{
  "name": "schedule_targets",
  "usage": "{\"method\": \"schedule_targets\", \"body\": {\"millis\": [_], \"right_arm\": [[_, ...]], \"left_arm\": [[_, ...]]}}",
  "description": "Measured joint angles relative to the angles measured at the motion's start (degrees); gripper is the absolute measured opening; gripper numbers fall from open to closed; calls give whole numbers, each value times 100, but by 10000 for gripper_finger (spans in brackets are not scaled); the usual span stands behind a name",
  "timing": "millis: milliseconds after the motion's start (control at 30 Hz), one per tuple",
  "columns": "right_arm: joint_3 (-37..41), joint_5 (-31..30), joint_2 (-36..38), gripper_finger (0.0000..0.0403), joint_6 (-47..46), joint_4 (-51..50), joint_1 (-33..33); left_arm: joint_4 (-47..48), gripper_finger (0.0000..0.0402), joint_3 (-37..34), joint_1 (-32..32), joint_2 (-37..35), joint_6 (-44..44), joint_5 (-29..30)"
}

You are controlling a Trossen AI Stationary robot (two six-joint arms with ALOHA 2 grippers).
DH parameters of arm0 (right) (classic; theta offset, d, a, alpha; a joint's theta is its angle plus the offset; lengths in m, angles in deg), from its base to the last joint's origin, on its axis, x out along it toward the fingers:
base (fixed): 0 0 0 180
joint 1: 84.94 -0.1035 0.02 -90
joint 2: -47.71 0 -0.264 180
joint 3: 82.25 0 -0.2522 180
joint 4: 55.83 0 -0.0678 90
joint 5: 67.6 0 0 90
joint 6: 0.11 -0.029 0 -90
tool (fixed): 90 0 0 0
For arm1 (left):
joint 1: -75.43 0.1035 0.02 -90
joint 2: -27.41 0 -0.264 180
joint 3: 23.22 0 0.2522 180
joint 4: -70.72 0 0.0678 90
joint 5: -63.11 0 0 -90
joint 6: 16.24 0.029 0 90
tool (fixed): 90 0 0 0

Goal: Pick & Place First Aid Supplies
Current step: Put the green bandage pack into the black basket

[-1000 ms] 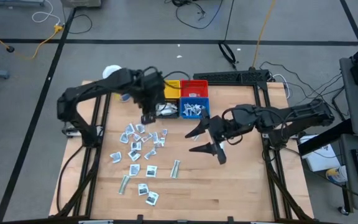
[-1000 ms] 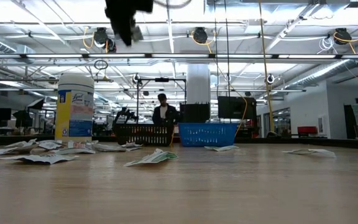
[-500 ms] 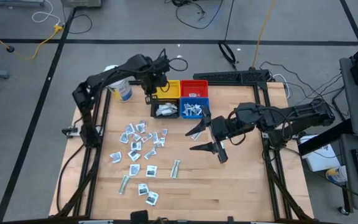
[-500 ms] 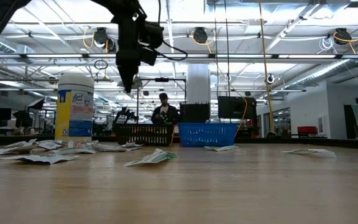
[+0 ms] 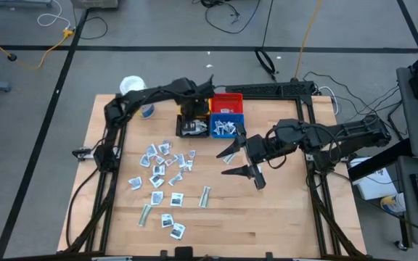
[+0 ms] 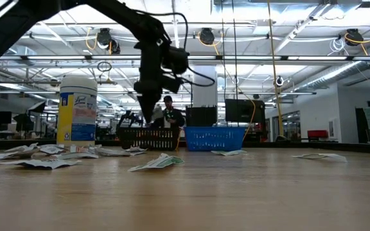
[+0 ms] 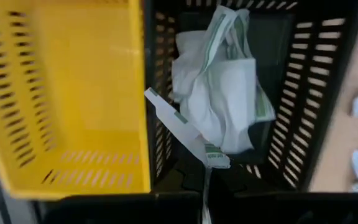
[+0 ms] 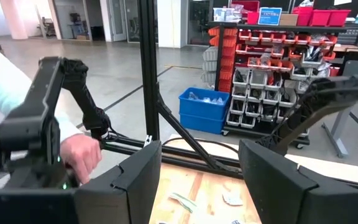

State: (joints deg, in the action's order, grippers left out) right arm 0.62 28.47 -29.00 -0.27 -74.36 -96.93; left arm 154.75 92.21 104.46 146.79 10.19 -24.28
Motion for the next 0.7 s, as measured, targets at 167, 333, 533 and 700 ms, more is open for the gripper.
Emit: {"method": "schedule_targets", "body": {"millis": [167,333,533,700], "right_arm": [[0,0,0,210,-2,0,0],[1,2,0,210,-17,-15,-2],[1,4,0,210,-19,-20,0],[2,4,0,209,-17,-20,0]], "left_arm": [[-51,0,-4,-126,369,46,-73],[-73,2,-9,-255,554,48,-109],[-93,50,-9,-335,549,176,23],[-88,126,-9,-334,508,310,83]]}}
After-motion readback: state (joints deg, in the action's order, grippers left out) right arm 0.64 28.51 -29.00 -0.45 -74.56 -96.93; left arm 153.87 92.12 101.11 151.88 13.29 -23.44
